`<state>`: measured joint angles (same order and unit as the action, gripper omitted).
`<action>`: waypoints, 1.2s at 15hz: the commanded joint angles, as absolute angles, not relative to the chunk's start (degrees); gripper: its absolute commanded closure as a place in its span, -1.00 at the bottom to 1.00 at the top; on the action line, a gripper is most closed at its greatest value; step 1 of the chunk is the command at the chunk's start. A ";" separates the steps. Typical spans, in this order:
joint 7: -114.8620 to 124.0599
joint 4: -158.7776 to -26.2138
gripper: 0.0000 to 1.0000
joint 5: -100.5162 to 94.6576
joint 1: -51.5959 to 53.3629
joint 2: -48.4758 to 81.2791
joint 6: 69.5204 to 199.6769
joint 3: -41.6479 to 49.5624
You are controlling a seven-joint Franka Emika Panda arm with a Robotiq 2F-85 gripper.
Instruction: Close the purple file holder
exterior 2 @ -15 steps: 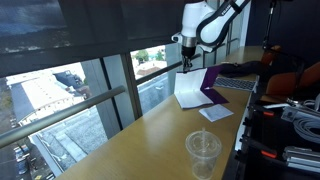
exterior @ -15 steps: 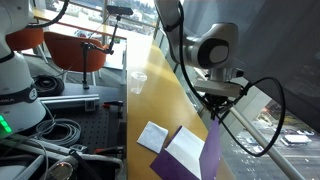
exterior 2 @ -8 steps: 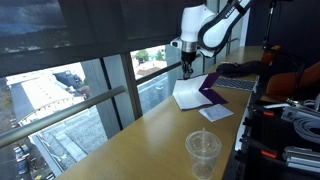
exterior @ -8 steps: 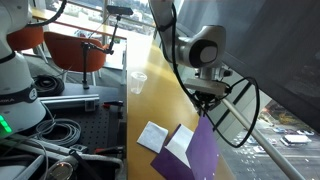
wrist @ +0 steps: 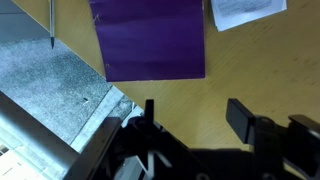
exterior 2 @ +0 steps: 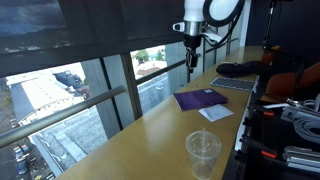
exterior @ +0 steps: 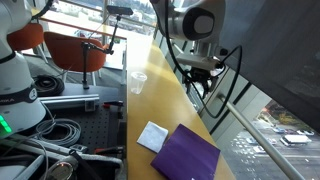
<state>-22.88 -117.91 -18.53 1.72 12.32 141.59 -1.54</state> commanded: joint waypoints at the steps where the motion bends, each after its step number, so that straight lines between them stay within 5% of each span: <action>1: -21.12 -116.63 -1.00 -10.95 1.21 8.35 129.56 -2.69; 18: 14.51 -121.83 -1.00 -5.93 0.67 -7.95 116.76 -0.64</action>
<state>11.43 -118.27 -5.31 1.19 -2.96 118.92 -0.50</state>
